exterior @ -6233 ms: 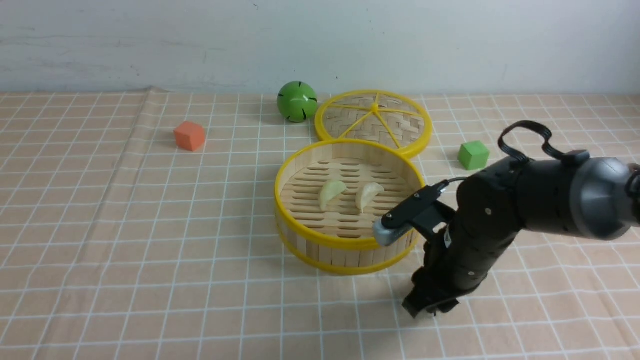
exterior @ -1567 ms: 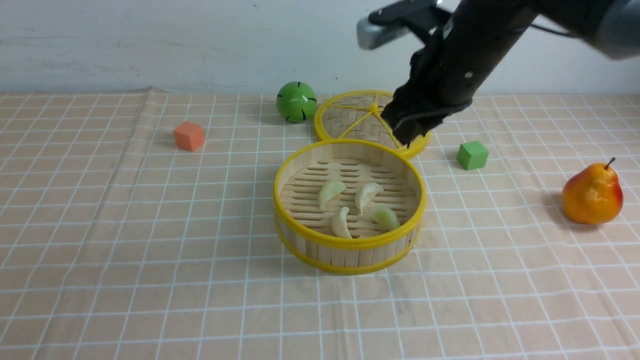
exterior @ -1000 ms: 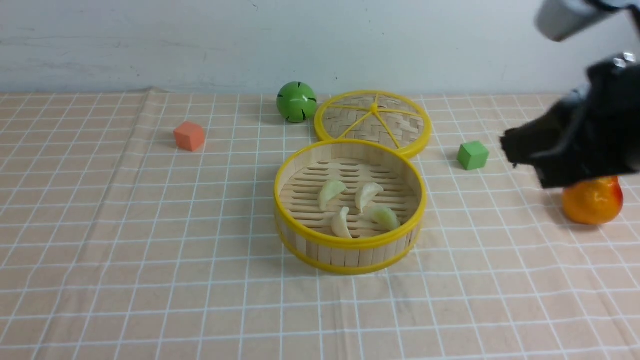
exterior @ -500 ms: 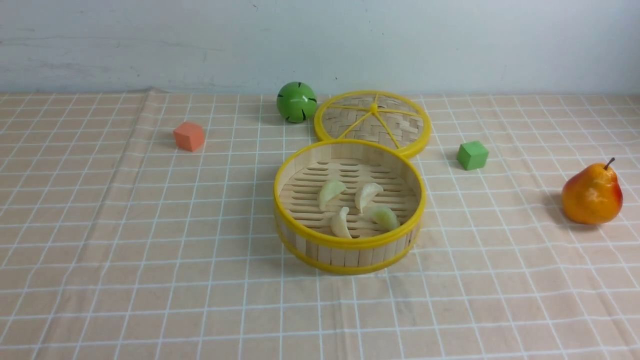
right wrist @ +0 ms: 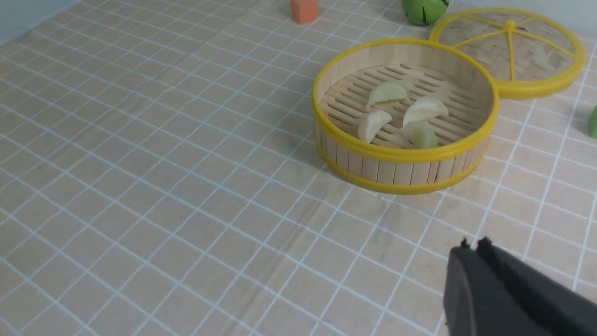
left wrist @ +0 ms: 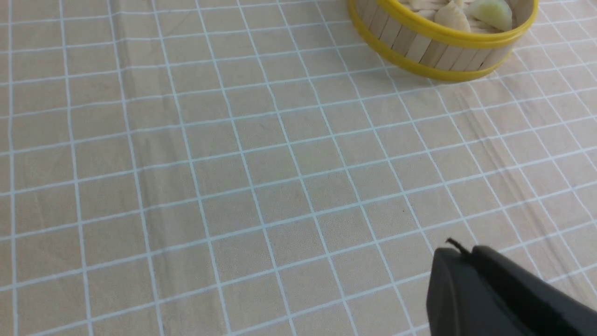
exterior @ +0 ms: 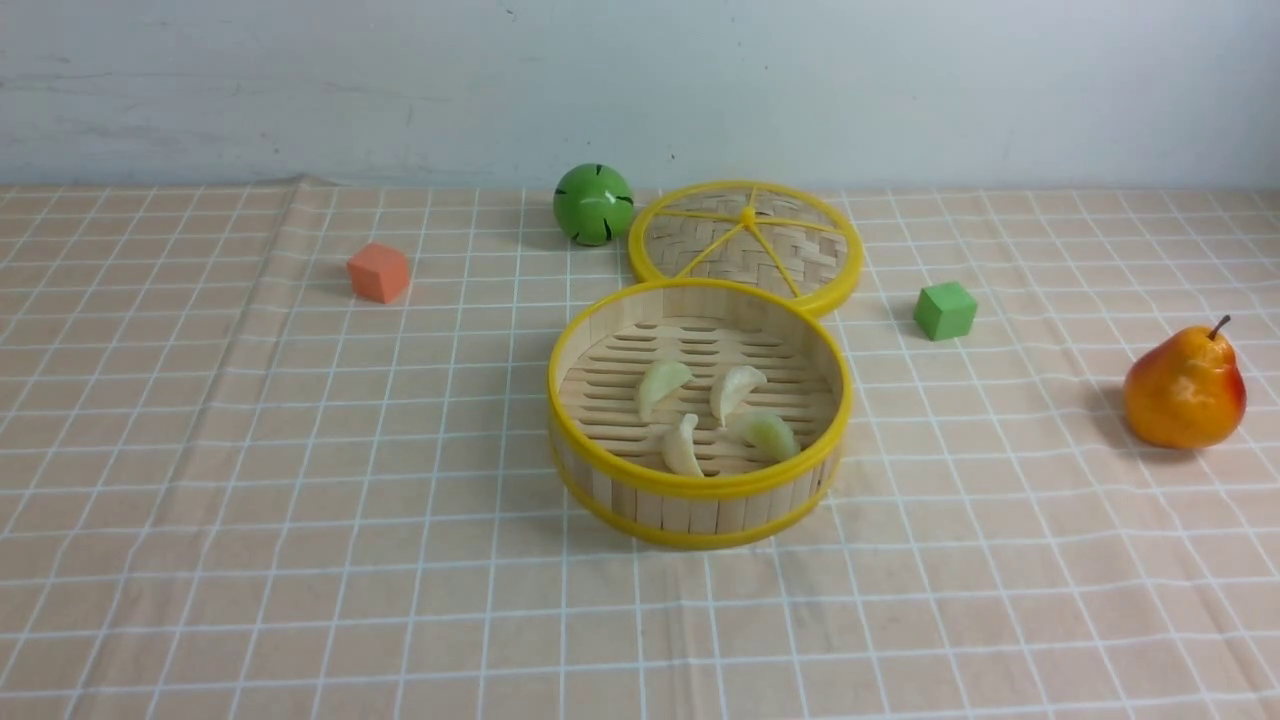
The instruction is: Put the dumplings into the steamer on the table with the brown tablecloth.
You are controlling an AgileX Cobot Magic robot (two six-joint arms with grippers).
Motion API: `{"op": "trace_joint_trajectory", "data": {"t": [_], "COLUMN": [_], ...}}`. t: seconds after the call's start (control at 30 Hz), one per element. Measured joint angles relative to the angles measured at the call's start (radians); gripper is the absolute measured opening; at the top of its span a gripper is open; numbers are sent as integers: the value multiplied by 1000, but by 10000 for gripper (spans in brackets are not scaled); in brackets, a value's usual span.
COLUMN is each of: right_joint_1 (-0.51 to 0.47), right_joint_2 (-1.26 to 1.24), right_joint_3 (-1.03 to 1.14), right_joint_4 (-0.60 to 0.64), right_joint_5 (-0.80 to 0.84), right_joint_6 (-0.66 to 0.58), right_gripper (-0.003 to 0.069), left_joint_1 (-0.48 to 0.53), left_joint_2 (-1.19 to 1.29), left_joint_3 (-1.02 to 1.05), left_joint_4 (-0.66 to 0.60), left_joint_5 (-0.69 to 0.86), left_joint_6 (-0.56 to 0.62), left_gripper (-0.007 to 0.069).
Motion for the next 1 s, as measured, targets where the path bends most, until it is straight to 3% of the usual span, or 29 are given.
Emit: {"op": "trace_joint_trajectory", "data": {"t": [0.2, 0.3, 0.4, 0.53, 0.63, 0.73, 1.0], "right_joint_1": [-22, -114, -233, -350, -443, -461, -461], "right_joint_2": [-84, -220, -340, -435, -469, -470, -470], "right_joint_3": [223, 416, 545, 650, 705, 705, 703], "right_joint_4": [-4, -11, -49, -121, -188, -245, -315], "right_joint_5": [-286, -465, -534, -543, -502, -437, -360], "right_joint_6": [0, 0, 4, 56, 203, 307, 360], "right_gripper": [-3, -3, -3, -12, -21, -21, -21], "left_joint_1": [0, 0, 0, 0, 0, 0, 0], "left_joint_2": [0, 0, 0, 0, 0, 0, 0], "left_joint_3": [0, 0, 0, 0, 0, 0, 0], "left_joint_4": [0, 0, 0, -1, -1, -1, -2], "left_joint_5": [0, 0, 0, 0, 0, 0, 0], "left_joint_6": [0, 0, 0, 0, 0, 0, 0], "left_gripper": [28, 32, 37, 38, 39, 39, 39]}}
